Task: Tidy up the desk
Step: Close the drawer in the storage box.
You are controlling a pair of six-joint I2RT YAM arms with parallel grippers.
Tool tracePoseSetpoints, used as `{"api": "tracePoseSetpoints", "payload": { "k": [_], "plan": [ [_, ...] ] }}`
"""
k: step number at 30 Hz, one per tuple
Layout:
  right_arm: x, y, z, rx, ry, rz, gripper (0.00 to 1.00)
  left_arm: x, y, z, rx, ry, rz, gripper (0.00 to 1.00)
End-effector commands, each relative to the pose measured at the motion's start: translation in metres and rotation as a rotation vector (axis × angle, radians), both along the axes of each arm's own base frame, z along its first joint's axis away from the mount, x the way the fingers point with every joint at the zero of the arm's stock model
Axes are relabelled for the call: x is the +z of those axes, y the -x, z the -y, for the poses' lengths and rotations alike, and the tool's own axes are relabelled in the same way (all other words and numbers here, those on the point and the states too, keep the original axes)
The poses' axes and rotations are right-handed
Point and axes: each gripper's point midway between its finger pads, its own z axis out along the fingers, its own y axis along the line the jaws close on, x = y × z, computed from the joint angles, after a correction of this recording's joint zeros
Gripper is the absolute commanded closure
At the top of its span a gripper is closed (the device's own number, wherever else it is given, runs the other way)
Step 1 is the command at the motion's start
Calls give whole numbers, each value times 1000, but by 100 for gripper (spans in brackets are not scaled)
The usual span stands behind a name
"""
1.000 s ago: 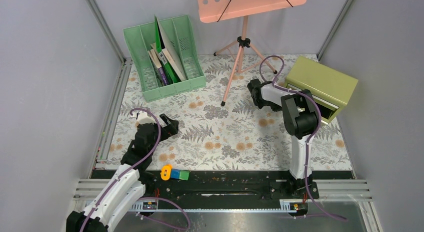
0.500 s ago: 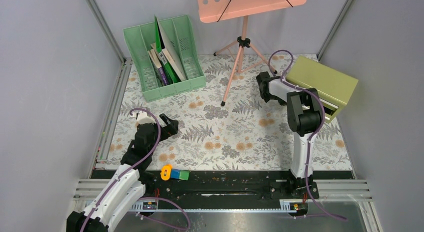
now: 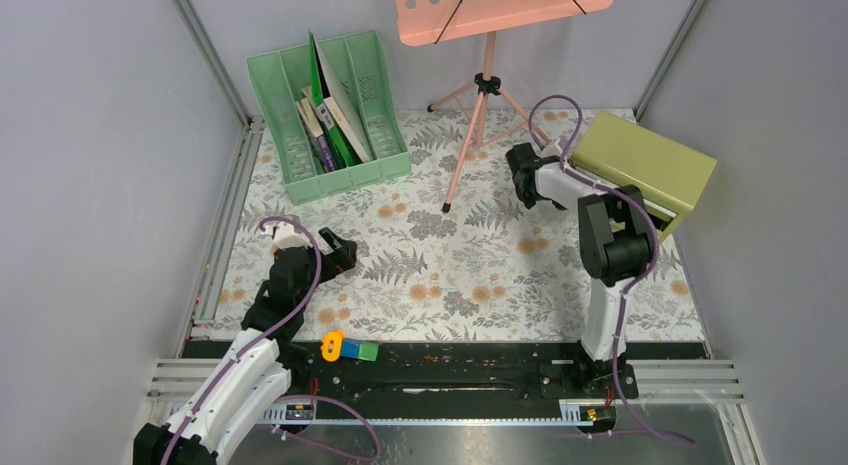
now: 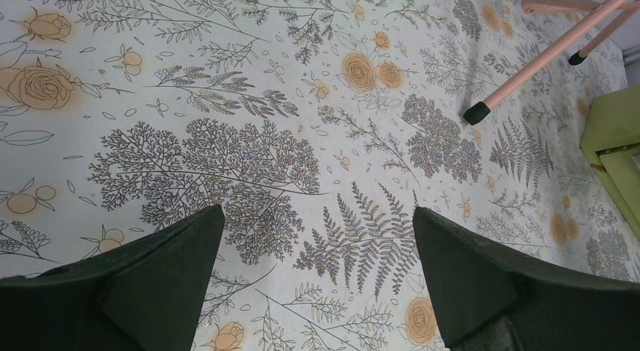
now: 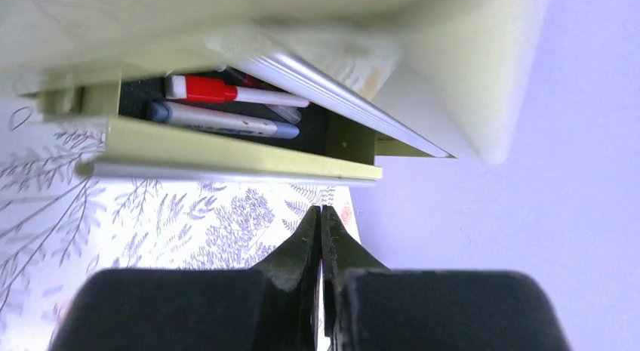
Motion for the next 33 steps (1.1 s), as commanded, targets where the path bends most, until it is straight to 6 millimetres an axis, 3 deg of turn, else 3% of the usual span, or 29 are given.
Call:
{"api": "tracePoseSetpoints", "payload": {
  "k": [1, 4, 7, 16, 19, 23, 31, 33],
  "plan": [
    [56, 4, -32, 72, -61, 228, 100, 15, -7, 3, -13, 16, 54, 1],
    [61, 16, -48, 103, -134, 271, 100, 15, -6, 3, -12, 16, 54, 1],
    [54, 31, -59, 78, -295, 310, 100, 15, -6, 3, -14, 17, 55, 1],
    [29, 70, -105, -15, -927, 529, 100, 16, -6, 3, -13, 16, 58, 1],
    [17, 80, -110, -96, -1143, 607, 100, 16, -6, 3, -14, 16, 57, 1],
    [10, 79, -110, -186, -1459, 768, 100, 16, -6, 3, -15, 17, 56, 1],
    [-2, 78, -66, -394, -1730, 974, 100, 15, -6, 3, -18, 16, 53, 1],
    [-1, 70, -55, -425, -1822, 1050, 100, 15, -6, 4, -19, 17, 55, 1]
  ]
}}
